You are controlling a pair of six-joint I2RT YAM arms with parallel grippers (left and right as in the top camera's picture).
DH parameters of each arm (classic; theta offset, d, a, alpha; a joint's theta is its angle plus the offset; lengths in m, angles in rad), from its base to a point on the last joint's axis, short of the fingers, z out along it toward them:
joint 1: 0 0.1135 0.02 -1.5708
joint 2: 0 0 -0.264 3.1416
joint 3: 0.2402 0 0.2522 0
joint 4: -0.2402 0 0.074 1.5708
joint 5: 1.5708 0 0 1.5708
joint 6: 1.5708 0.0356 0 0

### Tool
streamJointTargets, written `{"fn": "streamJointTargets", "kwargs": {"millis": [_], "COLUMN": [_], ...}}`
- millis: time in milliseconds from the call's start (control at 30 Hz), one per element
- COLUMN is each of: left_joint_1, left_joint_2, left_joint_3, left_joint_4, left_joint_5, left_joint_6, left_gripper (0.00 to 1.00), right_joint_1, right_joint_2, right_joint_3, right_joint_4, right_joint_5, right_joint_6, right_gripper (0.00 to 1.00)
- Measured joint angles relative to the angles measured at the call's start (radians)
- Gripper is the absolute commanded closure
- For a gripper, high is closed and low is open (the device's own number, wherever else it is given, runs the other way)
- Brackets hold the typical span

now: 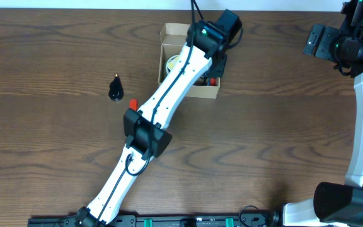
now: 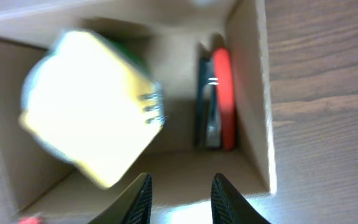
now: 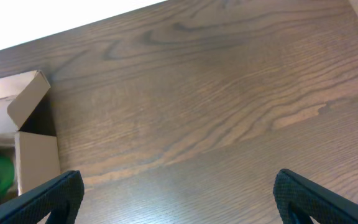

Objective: Pack container
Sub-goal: 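Lower the marker into the box, release, and withdraw the left gripper, then reach the left gripper to the black sharpener and grasp it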

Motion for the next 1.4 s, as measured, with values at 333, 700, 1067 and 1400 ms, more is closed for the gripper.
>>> {"fn": "streamJointTargets", "kwargs": {"millis": [333, 700, 1067, 1400], "left_joint_1": [0.020, 0.298, 0.592, 0.588], "left_joint_2": [-0.177, -0.361, -0.563, -0.529], "left_joint_3": [0.043, -0.174, -0.767, -1.053], "left_joint_4": [-0.085, -0.085, 0.011, 0.279], "left_joint_5": [-0.140, -0.113, 0.039, 0.142], "left_joint_6": [0.045, 0.116, 0.192, 0.259], "left_gripper": [0.59, 0.72, 0.62, 0.21], "right_joint_1": [0.000, 0.000, 0.000, 0.000], "right_joint_2": [0.000, 0.000, 0.000, 0.001], "right_joint_3": [0.000, 0.000, 0.000, 0.000], "right_joint_4": [0.000, 0.000, 0.000, 0.000], "right_joint_5": [0.000, 0.000, 0.000, 0.000], "right_joint_6": [0.000, 0.000, 0.000, 0.000], "right_gripper": [0.01, 0.01, 0.01, 0.01]}}
